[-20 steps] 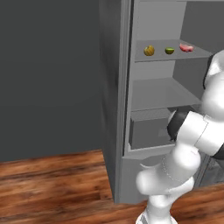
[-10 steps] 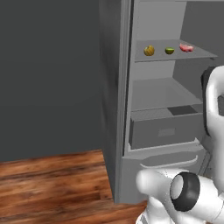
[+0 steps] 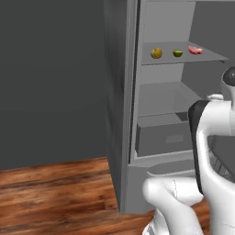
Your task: Open the fridge, remove the kiwi, squash, and steak, and place them on any counter.
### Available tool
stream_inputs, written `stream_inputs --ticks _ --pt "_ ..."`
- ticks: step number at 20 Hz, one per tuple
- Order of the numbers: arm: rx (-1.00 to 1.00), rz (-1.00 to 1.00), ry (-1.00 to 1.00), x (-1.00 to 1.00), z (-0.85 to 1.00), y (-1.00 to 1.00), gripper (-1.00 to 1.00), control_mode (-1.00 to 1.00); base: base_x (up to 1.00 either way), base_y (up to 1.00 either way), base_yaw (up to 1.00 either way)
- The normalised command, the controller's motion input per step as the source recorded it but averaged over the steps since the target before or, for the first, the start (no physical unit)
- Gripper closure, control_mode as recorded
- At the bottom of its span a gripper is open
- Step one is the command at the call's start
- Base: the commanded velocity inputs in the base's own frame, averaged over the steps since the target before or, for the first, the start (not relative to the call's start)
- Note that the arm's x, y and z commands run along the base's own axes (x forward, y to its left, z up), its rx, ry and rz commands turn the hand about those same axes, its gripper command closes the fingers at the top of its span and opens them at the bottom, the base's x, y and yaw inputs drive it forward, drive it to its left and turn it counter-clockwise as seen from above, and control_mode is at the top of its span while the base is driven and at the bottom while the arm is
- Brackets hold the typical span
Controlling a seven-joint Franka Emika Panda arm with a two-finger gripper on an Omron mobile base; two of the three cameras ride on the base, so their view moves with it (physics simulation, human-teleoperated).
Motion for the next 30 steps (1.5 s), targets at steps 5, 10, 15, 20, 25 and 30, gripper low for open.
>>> stream_inputs --ticks 5,10,15,20,25,30 --pt "-0.19 0.33 0.0 0.0 0.51 0.77 1.0 -1.0 0.0 0.0 0.0" --pt "-0.16 0.33 0.0 0.0 0.27 0.68 1.0 -1.0 0.0 0.0 0.0" --pt "-0.19 0.39 0.04 -0.02 0.03 0.88 -1.0 -1.0 0.0 0.0 0.0" --pt "-0.05 0.03 0.07 0.0 0.0 0.26 -1.0 -1.0 0.0 0.0 0.0" --pt "0.35 0.07 0.01 -0.2 0.09 -0.18 -1.0 -1.0 0.0 0.0 0.0" --pt "0.48 0.11 0.0 -0.36 0.35 0.04 -1.0 -1.0 0.0 0.0 0.0"
